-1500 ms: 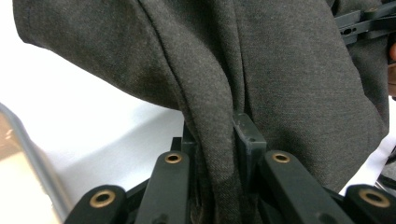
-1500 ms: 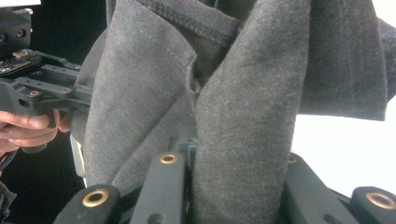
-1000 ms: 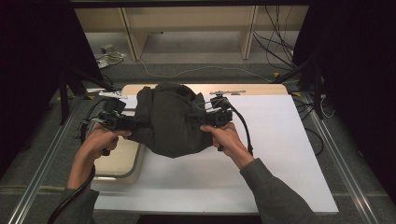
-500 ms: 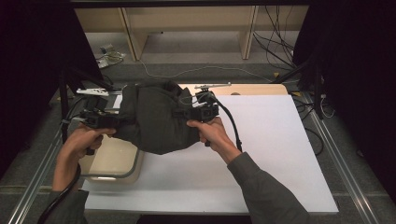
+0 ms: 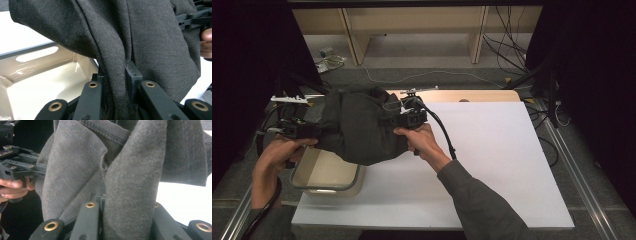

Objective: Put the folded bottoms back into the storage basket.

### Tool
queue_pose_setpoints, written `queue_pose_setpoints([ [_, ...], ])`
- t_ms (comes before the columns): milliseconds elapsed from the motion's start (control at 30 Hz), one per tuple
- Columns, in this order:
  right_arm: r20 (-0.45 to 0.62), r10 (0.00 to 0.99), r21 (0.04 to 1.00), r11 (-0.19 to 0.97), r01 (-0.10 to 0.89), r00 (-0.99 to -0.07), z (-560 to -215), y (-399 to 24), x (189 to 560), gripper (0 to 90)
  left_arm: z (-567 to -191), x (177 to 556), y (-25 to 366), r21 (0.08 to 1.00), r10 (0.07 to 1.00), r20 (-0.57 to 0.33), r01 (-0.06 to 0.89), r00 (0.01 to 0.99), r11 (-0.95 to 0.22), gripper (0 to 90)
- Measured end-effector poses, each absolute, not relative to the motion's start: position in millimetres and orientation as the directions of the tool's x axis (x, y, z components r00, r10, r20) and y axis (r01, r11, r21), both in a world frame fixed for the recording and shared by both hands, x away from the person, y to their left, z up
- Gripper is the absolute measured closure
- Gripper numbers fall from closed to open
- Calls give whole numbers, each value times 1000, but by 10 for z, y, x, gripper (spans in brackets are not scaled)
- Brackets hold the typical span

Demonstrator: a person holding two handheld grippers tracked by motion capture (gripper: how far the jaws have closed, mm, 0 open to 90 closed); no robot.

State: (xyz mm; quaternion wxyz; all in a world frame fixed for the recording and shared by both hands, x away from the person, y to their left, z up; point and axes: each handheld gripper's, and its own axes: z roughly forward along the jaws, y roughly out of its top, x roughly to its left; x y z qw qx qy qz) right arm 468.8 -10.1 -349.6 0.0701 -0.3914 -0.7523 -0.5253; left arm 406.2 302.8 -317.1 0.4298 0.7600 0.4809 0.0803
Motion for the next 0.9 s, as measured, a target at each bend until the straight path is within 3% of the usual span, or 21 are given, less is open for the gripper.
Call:
queue_pose_setpoints([
  [900, 522, 502, 732, 151, 665, -689, -3512, 342, 4668, 756, -3205, 3976, 3457, 726, 837, -306, 680, 454, -104, 778],
])
